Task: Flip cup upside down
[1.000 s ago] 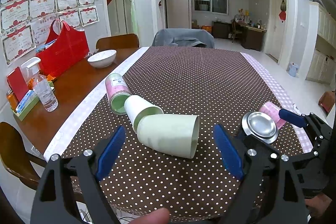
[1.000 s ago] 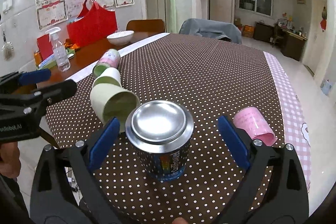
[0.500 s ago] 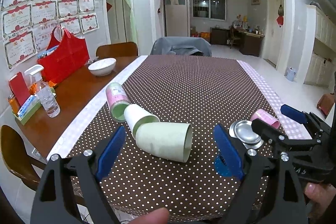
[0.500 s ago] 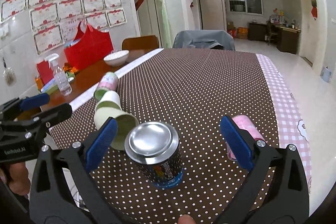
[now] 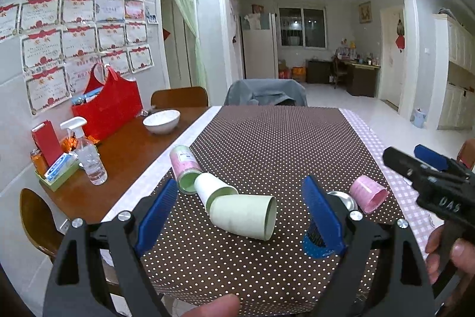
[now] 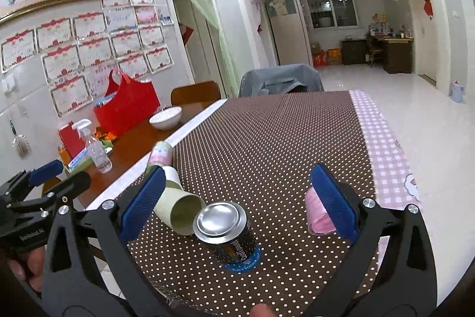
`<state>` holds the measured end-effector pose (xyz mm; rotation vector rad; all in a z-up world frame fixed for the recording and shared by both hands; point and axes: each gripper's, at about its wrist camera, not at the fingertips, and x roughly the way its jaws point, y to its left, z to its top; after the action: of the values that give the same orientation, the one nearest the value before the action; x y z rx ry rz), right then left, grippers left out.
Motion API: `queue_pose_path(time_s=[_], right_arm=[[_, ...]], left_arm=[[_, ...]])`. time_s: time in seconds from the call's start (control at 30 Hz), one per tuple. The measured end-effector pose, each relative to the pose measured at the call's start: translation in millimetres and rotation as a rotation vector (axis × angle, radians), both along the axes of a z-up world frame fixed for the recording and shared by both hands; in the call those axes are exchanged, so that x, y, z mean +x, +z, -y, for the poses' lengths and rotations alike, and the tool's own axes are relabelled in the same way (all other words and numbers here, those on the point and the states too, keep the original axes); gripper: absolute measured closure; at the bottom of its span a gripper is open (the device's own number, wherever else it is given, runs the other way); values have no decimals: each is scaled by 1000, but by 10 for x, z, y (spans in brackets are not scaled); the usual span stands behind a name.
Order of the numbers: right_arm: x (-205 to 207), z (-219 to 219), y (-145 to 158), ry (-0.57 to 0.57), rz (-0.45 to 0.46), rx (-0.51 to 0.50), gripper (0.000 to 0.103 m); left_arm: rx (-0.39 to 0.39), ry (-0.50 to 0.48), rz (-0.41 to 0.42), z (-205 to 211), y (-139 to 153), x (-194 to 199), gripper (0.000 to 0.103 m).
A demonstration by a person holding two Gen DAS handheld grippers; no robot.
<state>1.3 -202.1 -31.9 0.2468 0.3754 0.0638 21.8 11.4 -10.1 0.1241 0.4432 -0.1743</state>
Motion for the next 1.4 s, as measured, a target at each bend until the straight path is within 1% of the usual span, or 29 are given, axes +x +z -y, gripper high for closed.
queue_pose_path(time_s=[0.27, 0.4, 0.67, 0.87, 1.4], right_arm=[[-341, -23, 264, -25, 83, -38, 6], [-493, -58, 325, -48, 109, -58, 6], [-674, -96, 356, -90, 122, -76, 6], [-760, -125, 370, -112, 134, -89, 6], [-806, -183, 395, -121, 141, -100, 6]], left_arm=[[-1, 3, 34, 16, 127, -181, 18], [0, -7, 48, 47, 173, -293, 18], [14, -12, 58, 92, 203, -468, 18], [-1, 0, 72, 58, 255, -533, 18], [-25, 27, 88, -2, 309, -609, 17]])
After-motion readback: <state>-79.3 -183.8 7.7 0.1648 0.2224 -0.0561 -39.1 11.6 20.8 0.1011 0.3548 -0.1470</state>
